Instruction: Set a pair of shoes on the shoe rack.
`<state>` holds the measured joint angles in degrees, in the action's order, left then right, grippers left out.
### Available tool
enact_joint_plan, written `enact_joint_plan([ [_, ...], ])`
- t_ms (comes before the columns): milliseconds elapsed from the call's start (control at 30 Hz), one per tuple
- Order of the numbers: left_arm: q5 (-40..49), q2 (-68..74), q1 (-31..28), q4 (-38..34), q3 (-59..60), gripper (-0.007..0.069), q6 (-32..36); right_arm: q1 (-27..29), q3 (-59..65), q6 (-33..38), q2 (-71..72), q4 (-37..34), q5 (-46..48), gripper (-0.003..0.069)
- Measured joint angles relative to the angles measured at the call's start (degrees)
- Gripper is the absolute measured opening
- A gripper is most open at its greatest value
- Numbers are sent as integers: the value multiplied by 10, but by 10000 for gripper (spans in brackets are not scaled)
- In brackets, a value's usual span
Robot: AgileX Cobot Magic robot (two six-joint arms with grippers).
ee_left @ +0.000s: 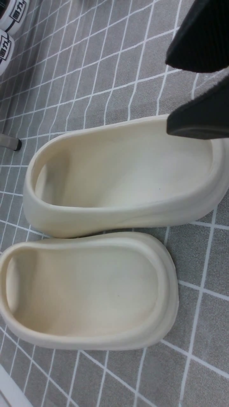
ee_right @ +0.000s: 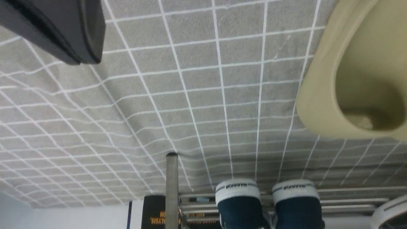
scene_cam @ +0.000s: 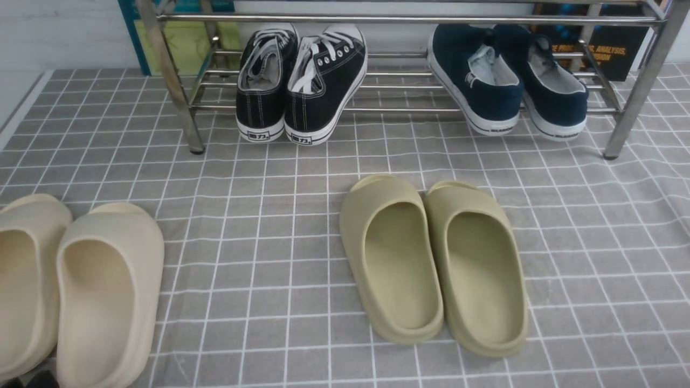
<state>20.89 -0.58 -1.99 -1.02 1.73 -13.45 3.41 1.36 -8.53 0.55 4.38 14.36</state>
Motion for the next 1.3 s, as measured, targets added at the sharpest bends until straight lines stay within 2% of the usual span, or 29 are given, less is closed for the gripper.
enact_joint_plan([
  [167,0,-1,0,0,0,239,0,-41,1,0,0,5,22,-3],
  [400,0,-1,0,0,0,239,0,-42,-2,0,0,8,67,-3],
  [1300,0,-1,0,0,0,239,0,-42,-4,0,0,9,74,7],
])
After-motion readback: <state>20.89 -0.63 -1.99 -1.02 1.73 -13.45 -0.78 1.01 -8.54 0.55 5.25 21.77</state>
